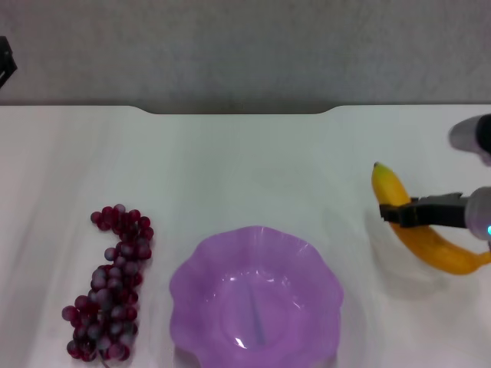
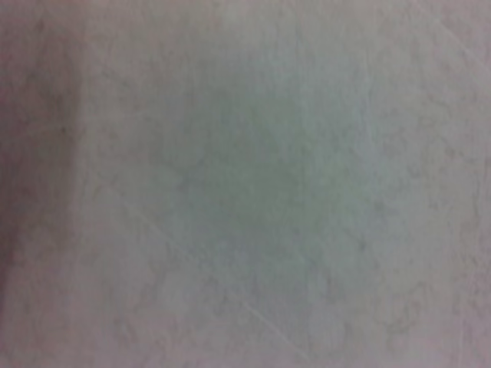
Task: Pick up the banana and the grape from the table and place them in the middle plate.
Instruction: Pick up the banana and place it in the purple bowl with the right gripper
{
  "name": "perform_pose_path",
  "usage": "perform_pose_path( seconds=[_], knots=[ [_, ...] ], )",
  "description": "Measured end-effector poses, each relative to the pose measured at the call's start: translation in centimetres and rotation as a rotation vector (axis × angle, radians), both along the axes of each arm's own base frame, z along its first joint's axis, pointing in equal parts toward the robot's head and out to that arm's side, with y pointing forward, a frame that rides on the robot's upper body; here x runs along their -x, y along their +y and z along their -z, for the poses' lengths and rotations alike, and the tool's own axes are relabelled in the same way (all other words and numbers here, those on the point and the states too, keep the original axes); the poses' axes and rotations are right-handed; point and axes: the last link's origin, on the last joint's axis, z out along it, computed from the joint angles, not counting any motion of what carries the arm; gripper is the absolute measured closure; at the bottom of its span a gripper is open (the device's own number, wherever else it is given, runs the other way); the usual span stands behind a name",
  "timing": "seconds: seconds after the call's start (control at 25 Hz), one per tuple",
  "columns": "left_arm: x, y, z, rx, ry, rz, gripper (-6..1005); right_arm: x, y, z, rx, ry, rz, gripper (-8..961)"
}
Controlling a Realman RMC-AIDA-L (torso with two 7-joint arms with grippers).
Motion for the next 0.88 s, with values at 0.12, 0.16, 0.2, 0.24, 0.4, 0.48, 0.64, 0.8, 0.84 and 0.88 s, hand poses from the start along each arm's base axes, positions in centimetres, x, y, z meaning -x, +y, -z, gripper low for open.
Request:
perform_pose_path(
  seconds=[0.12,0.16,0.2,0.24,0.4,0.48,0.64,0.8,0.84,0.88],
  knots=[
    [0.0,0.0,0.0,0.0,0.001,0.001,201,2.1,-0.4,-1.4,-0.013,0.0,-0.071,458],
    [0.0,0.0,0.0,0.0,0.002,0.001,201,2.8,-0.5,-1.8,-0.015,-0.001,-0.097,458],
    [0.0,0.0,0.0,0.0,0.003,0.001,201,3.4,-0.6,-2.0,-0.015,-0.003,-0.117,458],
    [-0.1,0.0,0.0,0.0,0.007,0.004,201,4.6,-0.9,-2.3,-0.007,-0.005,-0.156,458],
    [-0.8,0.0,-0.2,0.003,0.033,0.013,202,6.2,-1.2,-2.1,0.011,-0.013,-0.217,459],
    [-1.0,0.0,-0.3,0.003,0.039,0.013,202,7.4,-1.5,-1.5,0.037,-0.019,-0.27,459],
    [-1.2,0.1,-0.2,0.007,0.048,0.017,203,9.6,-2.0,0.5,0.102,-0.025,-0.35,460],
    [-1.3,0.2,-0.1,0.017,0.05,0.012,203,11.5,-2.7,2.4,0.174,-0.013,-0.409,460],
    [-1.3,0.2,-0.1,0.019,0.05,0.012,203,11.9,-2.9,2.9,0.194,-0.012,-0.422,459],
    [-1.3,0.2,-0.1,0.02,0.051,0.012,203,12.3,-3.1,3.4,0.212,-0.011,-0.435,459]
  ],
)
